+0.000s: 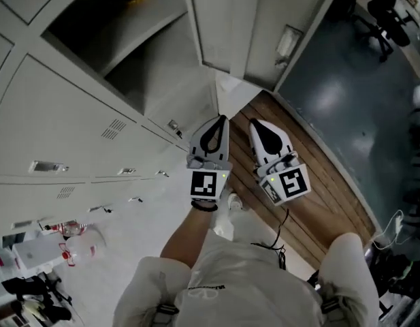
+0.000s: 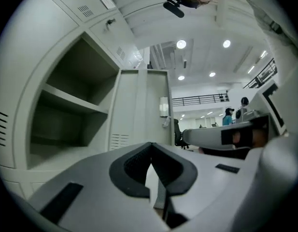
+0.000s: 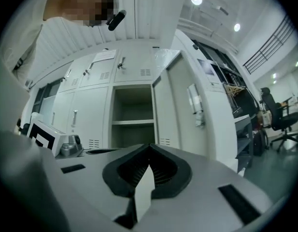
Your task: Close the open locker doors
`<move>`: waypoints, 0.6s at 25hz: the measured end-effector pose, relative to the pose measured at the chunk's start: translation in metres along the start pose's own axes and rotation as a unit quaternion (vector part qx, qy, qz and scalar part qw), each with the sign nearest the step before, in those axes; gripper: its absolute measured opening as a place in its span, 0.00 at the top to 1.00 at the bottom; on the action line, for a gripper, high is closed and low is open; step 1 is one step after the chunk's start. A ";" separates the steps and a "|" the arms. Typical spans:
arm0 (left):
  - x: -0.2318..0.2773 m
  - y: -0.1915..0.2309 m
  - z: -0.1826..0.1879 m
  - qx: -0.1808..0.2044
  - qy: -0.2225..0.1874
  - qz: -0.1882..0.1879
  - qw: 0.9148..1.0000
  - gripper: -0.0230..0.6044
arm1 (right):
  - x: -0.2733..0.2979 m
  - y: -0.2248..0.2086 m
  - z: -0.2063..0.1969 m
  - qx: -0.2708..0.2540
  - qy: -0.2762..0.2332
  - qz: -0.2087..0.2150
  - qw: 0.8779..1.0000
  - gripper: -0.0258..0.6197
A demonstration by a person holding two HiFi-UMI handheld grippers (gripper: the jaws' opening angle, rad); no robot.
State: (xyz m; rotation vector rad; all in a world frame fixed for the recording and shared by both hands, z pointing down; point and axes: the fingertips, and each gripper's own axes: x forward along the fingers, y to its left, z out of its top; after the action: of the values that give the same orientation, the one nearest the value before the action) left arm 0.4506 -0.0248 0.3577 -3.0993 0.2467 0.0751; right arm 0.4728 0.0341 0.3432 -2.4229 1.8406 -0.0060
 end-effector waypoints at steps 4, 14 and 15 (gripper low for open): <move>0.052 -0.048 -0.001 -0.005 0.007 -0.044 0.999 0.96 | -0.015 -0.055 0.006 0.003 -0.001 -0.034 0.999 0.94; 0.146 -0.091 -0.015 0.024 0.046 -0.078 0.996 0.77 | -0.034 -0.120 0.019 -0.007 -0.023 -0.073 0.997 0.94; 0.154 -0.092 -0.017 0.028 0.051 -0.074 0.996 0.77 | -0.036 -0.124 0.020 -0.008 -0.023 -0.075 0.997 0.94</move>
State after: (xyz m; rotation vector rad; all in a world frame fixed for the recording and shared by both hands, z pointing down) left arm 0.6177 0.0416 0.3696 -3.0576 0.0220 -0.0912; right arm 0.5831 0.1028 0.3355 -2.5436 1.6430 0.0541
